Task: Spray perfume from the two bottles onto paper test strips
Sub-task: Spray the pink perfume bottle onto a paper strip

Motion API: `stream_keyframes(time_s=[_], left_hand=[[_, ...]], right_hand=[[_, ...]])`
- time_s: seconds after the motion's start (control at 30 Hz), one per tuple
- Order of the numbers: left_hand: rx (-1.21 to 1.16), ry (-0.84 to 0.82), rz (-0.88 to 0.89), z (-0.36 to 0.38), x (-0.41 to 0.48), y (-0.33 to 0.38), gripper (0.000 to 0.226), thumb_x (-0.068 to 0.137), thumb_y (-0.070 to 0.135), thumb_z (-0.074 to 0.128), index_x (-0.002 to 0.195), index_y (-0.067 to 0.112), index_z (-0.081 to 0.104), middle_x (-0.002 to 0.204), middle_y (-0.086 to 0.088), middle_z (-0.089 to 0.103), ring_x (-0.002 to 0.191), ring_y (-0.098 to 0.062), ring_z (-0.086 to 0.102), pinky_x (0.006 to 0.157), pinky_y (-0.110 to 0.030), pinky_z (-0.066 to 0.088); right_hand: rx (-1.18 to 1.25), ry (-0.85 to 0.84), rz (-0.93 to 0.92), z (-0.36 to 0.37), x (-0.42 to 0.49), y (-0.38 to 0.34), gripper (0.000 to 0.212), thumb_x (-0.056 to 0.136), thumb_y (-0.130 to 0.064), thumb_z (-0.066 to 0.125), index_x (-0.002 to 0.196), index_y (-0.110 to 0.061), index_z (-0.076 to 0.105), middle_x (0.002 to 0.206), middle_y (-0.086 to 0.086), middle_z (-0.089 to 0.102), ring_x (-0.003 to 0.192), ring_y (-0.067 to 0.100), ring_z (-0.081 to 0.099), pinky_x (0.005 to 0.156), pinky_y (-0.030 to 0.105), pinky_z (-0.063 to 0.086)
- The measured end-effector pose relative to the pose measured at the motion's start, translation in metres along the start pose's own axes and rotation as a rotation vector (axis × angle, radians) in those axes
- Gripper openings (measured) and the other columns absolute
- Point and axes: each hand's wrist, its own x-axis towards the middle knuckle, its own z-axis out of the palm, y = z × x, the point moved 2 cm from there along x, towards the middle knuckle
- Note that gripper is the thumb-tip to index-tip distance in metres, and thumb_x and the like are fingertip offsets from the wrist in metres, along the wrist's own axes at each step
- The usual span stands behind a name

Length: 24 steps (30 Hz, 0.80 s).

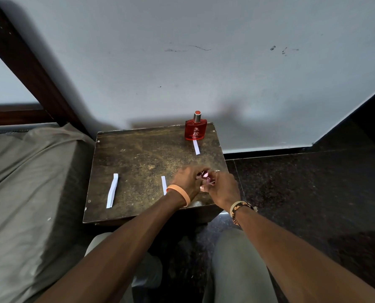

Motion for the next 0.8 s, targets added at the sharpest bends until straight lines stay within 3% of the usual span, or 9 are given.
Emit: stream_keyframes(time_s=[0.17, 0.23, 0.3, 0.4, 0.47, 0.57, 0.67, 0.8], left_hand=[[0.022, 0.024, -0.059, -0.0024, 0.0030, -0.0038, 0.010, 0.077, 0.027, 0.075, 0.085, 0.025, 0.071, 0.081, 0.007, 0.072, 0.078, -0.011, 0.065, 0.072, -0.028, 0.051], [0.024, 0.041, -0.094, -0.0030, 0.0043, -0.0081, 0.016, 0.071, 0.033, 0.079, 0.079, 0.026, 0.067, 0.074, 0.010, 0.068, 0.074, -0.012, 0.063, 0.068, -0.027, 0.049], [0.043, 0.044, -0.046, -0.0023, 0.0027, -0.0072, 0.019, 0.070, 0.030, 0.080, 0.084, 0.025, 0.069, 0.078, 0.010, 0.067, 0.080, -0.014, 0.064, 0.071, -0.027, 0.048], [0.059, 0.017, 0.074, 0.0000, -0.0004, -0.0032, 0.037, 0.079, 0.019, 0.075, 0.115, 0.018, 0.067, 0.109, -0.002, 0.070, 0.102, -0.017, 0.062, 0.089, -0.030, 0.048], [0.033, 0.005, 0.139, -0.0004, -0.0013, 0.0003, 0.026, 0.082, 0.012, 0.068, 0.106, 0.021, 0.072, 0.100, 0.002, 0.072, 0.093, -0.012, 0.063, 0.082, -0.026, 0.049], [0.039, 0.022, 0.071, -0.0025, 0.0009, -0.0017, 0.018, 0.079, 0.016, 0.071, 0.094, 0.024, 0.073, 0.089, 0.007, 0.071, 0.081, -0.008, 0.060, 0.070, -0.019, 0.041], [0.059, 0.044, 0.047, -0.0036, 0.0015, -0.0040, 0.021, 0.076, 0.022, 0.076, 0.096, 0.018, 0.073, 0.089, 0.002, 0.071, 0.082, -0.014, 0.063, 0.072, -0.025, 0.046], [0.065, 0.044, 0.083, -0.0056, -0.0022, -0.0020, 0.026, 0.079, 0.010, 0.073, 0.104, 0.014, 0.072, 0.095, -0.004, 0.072, 0.087, -0.018, 0.064, 0.076, -0.019, 0.041]], right_hand=[[-0.004, -0.004, -0.026, 0.0010, -0.0016, 0.0014, 0.025, 0.080, -0.028, 0.082, 0.104, -0.022, 0.076, 0.090, 0.000, 0.076, 0.079, 0.011, 0.066, 0.071, 0.022, 0.049], [-0.009, -0.004, -0.041, 0.0002, -0.0019, 0.0008, 0.028, 0.080, -0.028, 0.082, 0.106, -0.023, 0.076, 0.091, 0.001, 0.076, 0.077, 0.011, 0.064, 0.070, 0.022, 0.050], [-0.018, 0.013, -0.048, 0.0000, -0.0017, 0.0005, 0.028, 0.081, -0.025, 0.080, 0.109, -0.022, 0.075, 0.093, 0.002, 0.076, 0.081, 0.014, 0.067, 0.071, 0.023, 0.051], [-0.021, 0.022, -0.035, 0.0012, -0.0007, 0.0010, 0.022, 0.083, -0.023, 0.079, 0.104, -0.022, 0.076, 0.092, 0.001, 0.075, 0.085, 0.016, 0.069, 0.071, 0.023, 0.053], [-0.007, 0.019, -0.024, 0.0015, -0.0005, 0.0014, 0.022, 0.082, -0.025, 0.080, 0.103, -0.020, 0.077, 0.093, 0.001, 0.075, 0.084, 0.014, 0.069, 0.072, 0.021, 0.049], [0.008, 0.009, -0.029, 0.0008, -0.0011, 0.0010, 0.028, 0.081, -0.024, 0.080, 0.108, -0.020, 0.075, 0.095, 0.001, 0.075, 0.078, 0.010, 0.062, 0.070, 0.019, 0.045], [0.008, 0.004, -0.027, 0.0020, -0.0008, 0.0015, 0.030, 0.080, -0.025, 0.081, 0.109, -0.021, 0.075, 0.094, 0.000, 0.075, 0.075, 0.008, 0.060, 0.068, 0.018, 0.045], [0.004, 0.009, -0.016, 0.0015, -0.0008, 0.0002, 0.028, 0.082, -0.024, 0.080, 0.109, -0.021, 0.075, 0.097, -0.001, 0.075, 0.081, 0.010, 0.063, 0.074, 0.020, 0.048]])
